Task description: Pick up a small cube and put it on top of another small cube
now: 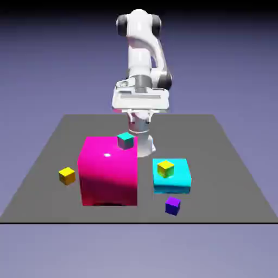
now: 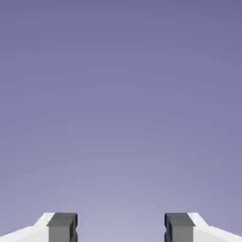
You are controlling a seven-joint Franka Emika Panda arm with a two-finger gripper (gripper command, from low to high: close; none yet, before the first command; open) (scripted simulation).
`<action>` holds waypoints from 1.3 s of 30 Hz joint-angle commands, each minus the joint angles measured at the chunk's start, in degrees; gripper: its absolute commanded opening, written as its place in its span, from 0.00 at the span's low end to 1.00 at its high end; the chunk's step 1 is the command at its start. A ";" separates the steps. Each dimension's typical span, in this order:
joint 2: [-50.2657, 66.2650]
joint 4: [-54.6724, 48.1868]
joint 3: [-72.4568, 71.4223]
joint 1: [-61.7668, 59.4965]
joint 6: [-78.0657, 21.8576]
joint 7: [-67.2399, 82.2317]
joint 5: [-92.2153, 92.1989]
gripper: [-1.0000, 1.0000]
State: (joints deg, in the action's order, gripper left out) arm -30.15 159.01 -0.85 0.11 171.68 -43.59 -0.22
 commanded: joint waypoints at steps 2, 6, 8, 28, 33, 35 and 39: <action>4.16 -3.30 -1.41 -0.95 -3.87 -1.88 -0.36 0.50; 12.46 -9.88 -4.21 -2.86 -11.60 -5.65 -1.08 0.50; 16.61 -13.18 -5.62 -3.81 -15.46 -7.53 -1.44 0.50; 58.14 -46.12 -19.66 -13.35 -54.12 -26.36 -5.05 0.50; 68.53 -54.35 -23.17 -15.73 -63.78 -31.07 -5.95 0.50; 72.18 -57.25 -24.41 -16.57 -67.18 -32.73 -6.27 0.50; 75.07 -52.74 -23.92 -15.44 -59.71 -32.33 -5.97 0.50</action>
State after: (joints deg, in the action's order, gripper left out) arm 44.91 106.28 -24.77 -15.33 111.96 -75.93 -6.19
